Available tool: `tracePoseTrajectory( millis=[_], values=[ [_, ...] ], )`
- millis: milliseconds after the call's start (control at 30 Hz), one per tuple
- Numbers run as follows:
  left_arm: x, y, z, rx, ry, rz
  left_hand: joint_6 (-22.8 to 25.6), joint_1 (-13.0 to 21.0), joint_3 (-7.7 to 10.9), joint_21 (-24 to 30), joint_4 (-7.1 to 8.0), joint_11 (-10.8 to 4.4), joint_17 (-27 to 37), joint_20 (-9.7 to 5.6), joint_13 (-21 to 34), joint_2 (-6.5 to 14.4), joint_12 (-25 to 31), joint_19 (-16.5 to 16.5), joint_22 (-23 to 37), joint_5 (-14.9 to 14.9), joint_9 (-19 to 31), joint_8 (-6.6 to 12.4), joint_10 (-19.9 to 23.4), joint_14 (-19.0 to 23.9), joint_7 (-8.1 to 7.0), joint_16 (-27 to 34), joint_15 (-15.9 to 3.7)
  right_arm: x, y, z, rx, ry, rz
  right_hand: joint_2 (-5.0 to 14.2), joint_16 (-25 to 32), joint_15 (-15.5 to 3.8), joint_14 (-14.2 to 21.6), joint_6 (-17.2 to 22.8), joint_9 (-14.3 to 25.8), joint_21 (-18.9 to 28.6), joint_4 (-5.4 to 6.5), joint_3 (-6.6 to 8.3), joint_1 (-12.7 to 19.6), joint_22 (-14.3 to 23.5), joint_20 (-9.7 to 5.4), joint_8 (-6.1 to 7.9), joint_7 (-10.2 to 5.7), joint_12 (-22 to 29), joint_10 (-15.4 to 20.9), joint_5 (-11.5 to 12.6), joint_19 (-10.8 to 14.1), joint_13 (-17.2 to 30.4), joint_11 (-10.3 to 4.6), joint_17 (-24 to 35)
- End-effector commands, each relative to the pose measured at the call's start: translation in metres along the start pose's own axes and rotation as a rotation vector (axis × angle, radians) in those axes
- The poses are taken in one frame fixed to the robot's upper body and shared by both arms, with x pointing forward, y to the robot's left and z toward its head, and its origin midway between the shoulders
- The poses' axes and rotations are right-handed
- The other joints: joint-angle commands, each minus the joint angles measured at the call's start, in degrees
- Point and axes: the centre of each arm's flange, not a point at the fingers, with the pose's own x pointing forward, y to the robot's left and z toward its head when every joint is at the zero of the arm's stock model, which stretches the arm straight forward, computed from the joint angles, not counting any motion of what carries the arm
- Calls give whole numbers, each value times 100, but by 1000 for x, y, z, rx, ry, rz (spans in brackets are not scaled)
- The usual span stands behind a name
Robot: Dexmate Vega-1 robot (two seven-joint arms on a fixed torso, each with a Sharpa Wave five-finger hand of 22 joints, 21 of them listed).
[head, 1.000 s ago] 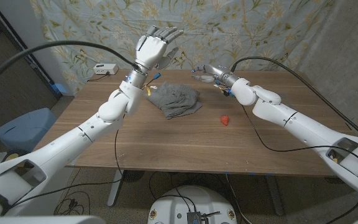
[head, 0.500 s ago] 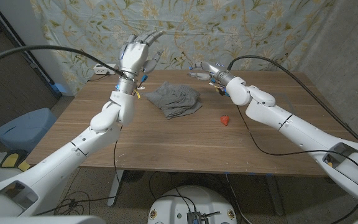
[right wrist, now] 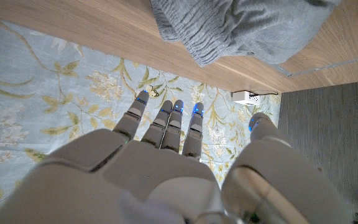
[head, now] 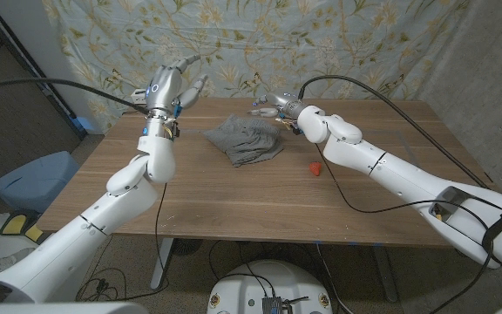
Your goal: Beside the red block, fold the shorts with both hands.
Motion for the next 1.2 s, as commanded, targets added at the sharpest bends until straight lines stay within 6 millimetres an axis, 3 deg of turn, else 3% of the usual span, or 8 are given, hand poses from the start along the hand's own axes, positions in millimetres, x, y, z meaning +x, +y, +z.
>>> tracePoseTrajectory(
  millis=[33,233,500,733,900,1033,1100,1200],
  values=[
    [-17,11,-28,-120,136,-73,123,-100,-2,-34,21,40,3,58,16,18,41,-25,19,4,9,69,85,20,86,31,63,29,12,14,-178,117,13,-19,71,-128,130,-39,12,24,-29,-40,-6,16,3,-10,16,53,31,12,-12,40,-29,33],
    [-26,13,-32,-141,147,-70,152,-142,-1,-54,22,70,3,74,17,23,36,-40,22,9,8,65,88,-3,128,27,98,42,19,10,-240,165,41,-52,-17,-95,-174,-71,22,69,-93,-111,4,15,9,19,23,-47,-415,49,-4,80,-64,82],
    [-31,15,-29,-140,127,-71,134,-196,9,-87,15,87,2,71,20,41,-9,-71,26,21,8,36,-4,-44,155,19,107,57,29,4,-244,200,98,-43,-33,-80,-299,126,25,89,-107,-149,-10,14,18,107,44,-75,-532,63,2,76,-62,102],
    [-32,15,-30,-130,143,-75,40,-214,45,-119,-14,92,-1,71,22,79,-57,-96,29,39,8,-15,-114,-93,145,8,119,65,33,6,-221,171,135,-15,56,-80,-242,1110,30,147,-169,-244,-15,12,-23,433,147,33,-265,95,86,45,-19,120],
    [-32,15,-34,-127,158,-75,-22,-206,82,-137,-36,111,-1,71,24,124,-70,-114,30,55,9,-40,-148,-120,163,2,119,69,34,3,-93,118,184,80,99,-106,-164,1645,32,160,-268,-214,132,11,-53,603,263,79,-78,146,105,25,-18,112],
    [-31,15,-35,-123,161,-75,-82,-200,110,-149,-60,91,-4,75,25,146,-84,-117,32,67,10,-62,-186,-139,169,-1,129,74,36,0,36,83,228,312,127,-114,-64,2050,30,217,-526,-26,602,7,-116,725,317,120,136,224,253,-1,-22,75],
    [-31,14,-36,-123,163,-78,-104,-201,118,-156,-70,107,-5,74,26,151,-93,-122,32,71,10,-69,-211,-146,164,-2,126,76,36,-3,125,70,247,587,163,-159,47,2293,29,252,-779,208,1137,3,-158,798,333,132,276,270,365,-21,1,54],
    [-31,13,-37,-122,167,-86,-156,-205,131,-171,-86,102,-7,75,27,155,-105,-140,33,76,11,-83,-246,-164,162,-6,131,78,37,-6,244,63,242,861,233,-267,197,2641,55,312,-942,488,1893,1,-295,945,293,155,494,253,551,-36,-108,61]
  ],
)
